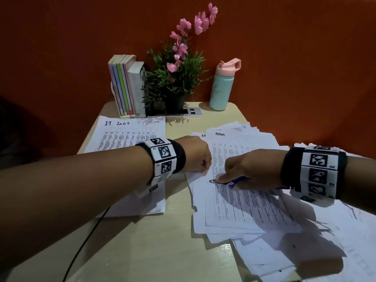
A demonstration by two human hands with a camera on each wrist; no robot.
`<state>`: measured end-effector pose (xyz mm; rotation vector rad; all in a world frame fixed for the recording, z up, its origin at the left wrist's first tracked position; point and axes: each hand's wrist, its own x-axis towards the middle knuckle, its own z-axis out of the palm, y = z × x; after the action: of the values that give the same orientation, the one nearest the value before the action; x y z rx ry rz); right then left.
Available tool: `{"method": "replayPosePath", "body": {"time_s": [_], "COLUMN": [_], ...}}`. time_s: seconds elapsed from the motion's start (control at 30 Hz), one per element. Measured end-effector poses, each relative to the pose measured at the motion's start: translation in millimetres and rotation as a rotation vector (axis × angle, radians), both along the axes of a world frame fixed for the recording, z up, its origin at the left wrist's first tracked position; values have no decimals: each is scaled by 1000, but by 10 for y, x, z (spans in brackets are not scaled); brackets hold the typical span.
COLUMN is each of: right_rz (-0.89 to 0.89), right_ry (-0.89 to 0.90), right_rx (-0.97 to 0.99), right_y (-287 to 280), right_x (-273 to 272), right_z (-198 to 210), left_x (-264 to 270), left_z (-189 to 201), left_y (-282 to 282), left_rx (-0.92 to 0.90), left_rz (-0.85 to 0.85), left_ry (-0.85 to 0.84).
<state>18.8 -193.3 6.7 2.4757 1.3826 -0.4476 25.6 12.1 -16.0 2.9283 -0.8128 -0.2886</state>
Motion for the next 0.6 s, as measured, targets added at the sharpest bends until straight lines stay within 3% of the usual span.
{"method": "replayPosePath", "body": {"time_s": [0.4,0.6], "right_rz": [130,207], "right_ry": [-73,-23], "right_rx": [7,75], "right_y": [49,41], "right_x": [97,51], "right_z": [-78,-79], "left_x": [127,167], "left_z": [-92,-92], "left_y": [1,13], "left_rx": [-18,2], "left_rz": [-68,-103], "left_ry": [-24,-15]}}
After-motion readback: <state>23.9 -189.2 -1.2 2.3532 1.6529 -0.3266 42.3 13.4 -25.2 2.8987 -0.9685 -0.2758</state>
